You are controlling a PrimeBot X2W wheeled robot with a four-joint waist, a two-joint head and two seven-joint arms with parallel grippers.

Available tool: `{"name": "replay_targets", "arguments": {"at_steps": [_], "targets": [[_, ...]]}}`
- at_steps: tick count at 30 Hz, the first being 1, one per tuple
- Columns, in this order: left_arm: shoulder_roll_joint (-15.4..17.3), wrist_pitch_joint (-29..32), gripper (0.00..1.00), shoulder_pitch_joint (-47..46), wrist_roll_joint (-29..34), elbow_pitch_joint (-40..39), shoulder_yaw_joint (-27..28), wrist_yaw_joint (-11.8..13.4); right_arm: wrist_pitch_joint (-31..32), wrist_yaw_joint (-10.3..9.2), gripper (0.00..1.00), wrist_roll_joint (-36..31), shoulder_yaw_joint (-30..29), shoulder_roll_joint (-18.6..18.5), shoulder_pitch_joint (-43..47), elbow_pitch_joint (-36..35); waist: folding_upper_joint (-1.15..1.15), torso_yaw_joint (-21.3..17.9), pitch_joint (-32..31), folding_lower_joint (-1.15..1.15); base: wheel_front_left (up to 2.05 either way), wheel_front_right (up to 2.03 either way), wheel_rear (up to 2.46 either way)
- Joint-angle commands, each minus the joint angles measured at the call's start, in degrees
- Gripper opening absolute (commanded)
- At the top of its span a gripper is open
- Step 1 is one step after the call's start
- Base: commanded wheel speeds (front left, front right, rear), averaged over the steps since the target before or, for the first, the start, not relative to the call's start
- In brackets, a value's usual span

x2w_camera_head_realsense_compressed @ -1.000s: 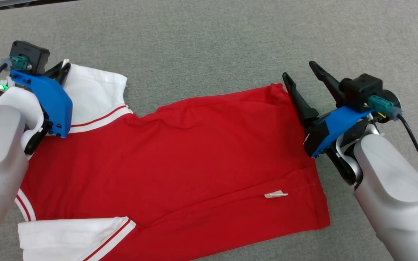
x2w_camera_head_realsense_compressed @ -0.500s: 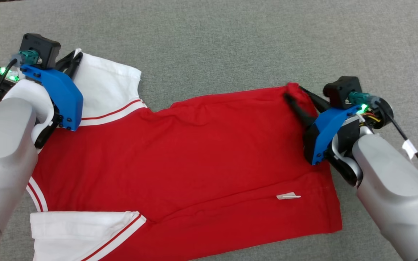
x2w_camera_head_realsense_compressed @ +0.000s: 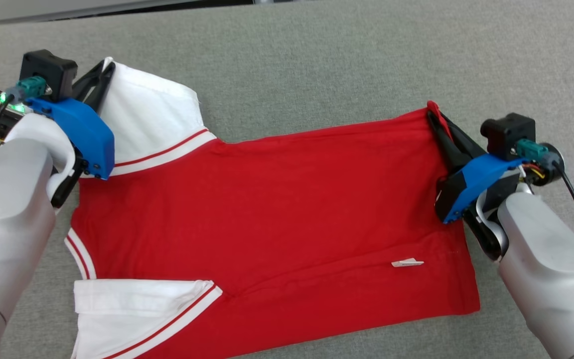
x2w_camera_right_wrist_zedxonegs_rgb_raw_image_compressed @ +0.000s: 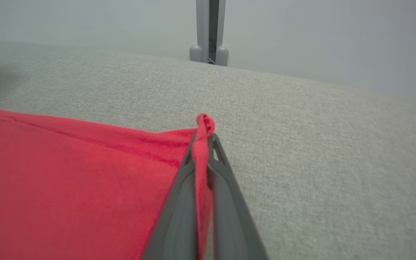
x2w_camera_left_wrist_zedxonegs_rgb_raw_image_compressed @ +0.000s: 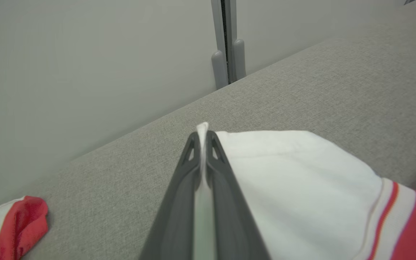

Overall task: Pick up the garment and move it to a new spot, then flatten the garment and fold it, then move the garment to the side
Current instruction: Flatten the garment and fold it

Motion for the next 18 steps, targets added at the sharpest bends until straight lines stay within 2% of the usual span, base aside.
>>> {"name": "replay_targets", "arguments": {"at_steps": [1,9,13,18], "targets": [[0.07,-0.85,0.0,1.12,-0.27,-0.38,-0.17,0.08,-0.94,-0.04,0.0,0.34,-0.4,0.15,1.01,0.57,0.0,0.68,-1.1,0.0,0.0,0.0,0.0],[0.66,-3.49,0.0,5.14,-0.01,-5.14,0.03,0.41,-4.62,-0.04,0.0,0.76,-2.55,-0.31,4.76,3.18,0.0,3.31,-4.96,0.0,0.0,0.0,0.0],[2.07,-3.87,0.0,9.06,-0.14,-9.42,1.21,1.67,-5.45,-0.04,0.0,0.45,-3.98,-0.29,6.87,3.56,0.0,4.37,-6.73,0.0,0.0,0.0,0.0],[4.61,-3.84,0.0,15.99,0.3,-17.94,3.35,4.54,-5.76,-0.04,0.0,-0.24,-6.47,-0.18,9.9,2.57,0.0,5.54,-8.44,0.0,0.0,0.0,0.0]]}}
